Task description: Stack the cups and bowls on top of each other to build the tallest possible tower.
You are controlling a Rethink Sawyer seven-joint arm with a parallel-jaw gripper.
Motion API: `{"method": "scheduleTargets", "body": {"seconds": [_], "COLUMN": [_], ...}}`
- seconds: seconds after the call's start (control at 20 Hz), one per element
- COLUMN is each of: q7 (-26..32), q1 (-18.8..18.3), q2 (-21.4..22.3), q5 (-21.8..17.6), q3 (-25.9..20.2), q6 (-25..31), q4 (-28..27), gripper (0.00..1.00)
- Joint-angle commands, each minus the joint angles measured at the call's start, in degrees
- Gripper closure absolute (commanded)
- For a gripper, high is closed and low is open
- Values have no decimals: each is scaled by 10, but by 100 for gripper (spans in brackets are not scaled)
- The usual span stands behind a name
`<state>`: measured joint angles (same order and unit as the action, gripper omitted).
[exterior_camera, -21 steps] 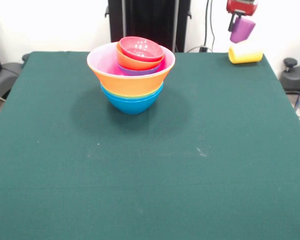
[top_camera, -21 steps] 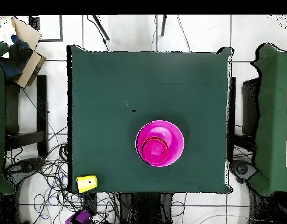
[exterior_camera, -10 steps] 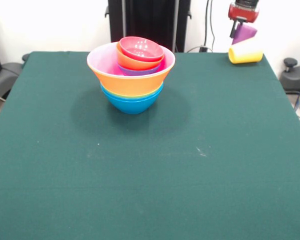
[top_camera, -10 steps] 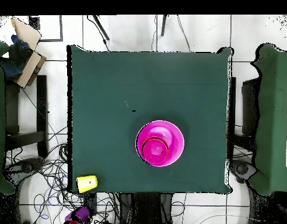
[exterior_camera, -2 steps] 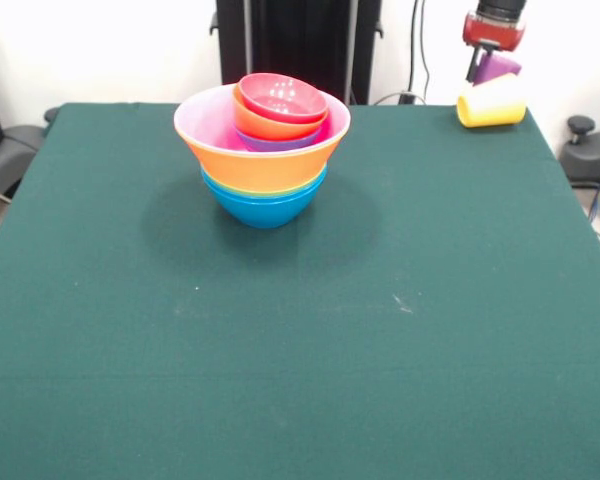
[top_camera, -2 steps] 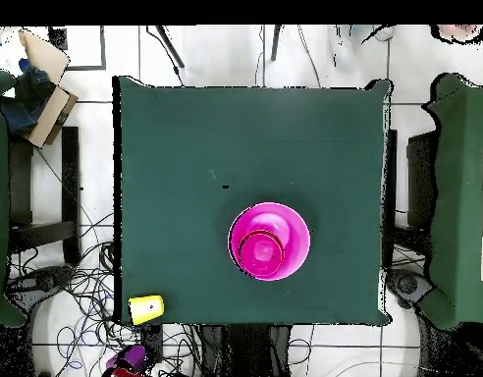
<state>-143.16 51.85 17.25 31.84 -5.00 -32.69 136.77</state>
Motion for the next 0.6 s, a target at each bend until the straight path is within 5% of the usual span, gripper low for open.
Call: {"method": "scheduleTargets", "body": {"seconds": [0.05,0.6], "q7": [-87,-80], "q1": [-16,-44], "q2": [28,139], "q5": [21,1], "q3": [-46,-41], "q6": [61,120], "q4": [-65,-4], "gripper": [100,100]}}
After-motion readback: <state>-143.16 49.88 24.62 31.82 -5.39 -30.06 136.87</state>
